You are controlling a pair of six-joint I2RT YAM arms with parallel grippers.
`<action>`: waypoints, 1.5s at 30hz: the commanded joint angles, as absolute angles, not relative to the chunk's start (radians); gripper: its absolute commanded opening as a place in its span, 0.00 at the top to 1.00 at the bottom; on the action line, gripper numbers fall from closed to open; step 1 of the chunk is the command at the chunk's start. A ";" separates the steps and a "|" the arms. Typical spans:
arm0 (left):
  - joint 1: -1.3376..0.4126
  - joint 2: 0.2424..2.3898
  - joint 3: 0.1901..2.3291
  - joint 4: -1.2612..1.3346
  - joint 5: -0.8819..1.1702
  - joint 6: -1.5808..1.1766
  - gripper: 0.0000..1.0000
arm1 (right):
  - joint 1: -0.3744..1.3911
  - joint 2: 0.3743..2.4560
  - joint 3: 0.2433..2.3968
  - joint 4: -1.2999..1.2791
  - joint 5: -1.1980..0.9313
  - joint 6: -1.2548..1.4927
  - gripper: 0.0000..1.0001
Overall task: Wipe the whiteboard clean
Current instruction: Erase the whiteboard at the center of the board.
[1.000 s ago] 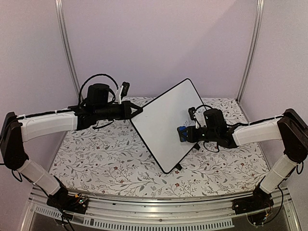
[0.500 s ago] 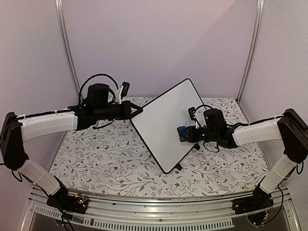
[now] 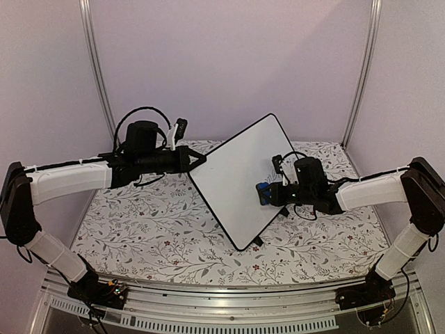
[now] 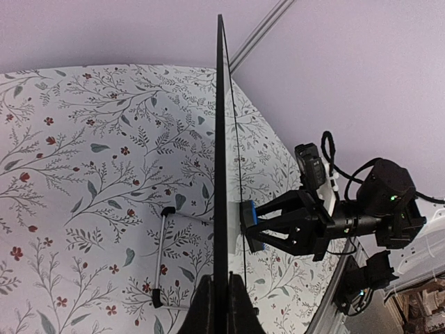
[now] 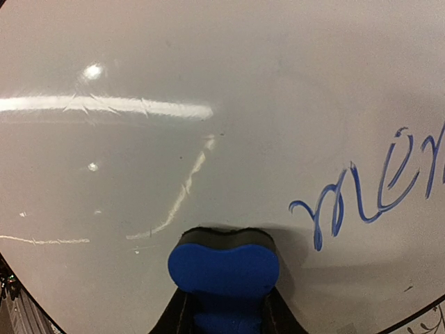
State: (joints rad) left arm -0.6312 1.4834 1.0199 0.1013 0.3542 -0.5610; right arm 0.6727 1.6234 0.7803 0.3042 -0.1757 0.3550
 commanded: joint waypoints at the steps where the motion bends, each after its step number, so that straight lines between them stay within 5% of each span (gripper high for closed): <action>1: -0.678 1.486 1.019 0.127 0.443 -0.483 1.00 | 0.675 1.661 0.761 0.244 -0.199 0.354 0.84; 45: -0.695 1.480 1.025 0.114 0.435 -0.474 1.00 | 0.669 1.594 0.780 0.170 -0.162 0.299 0.84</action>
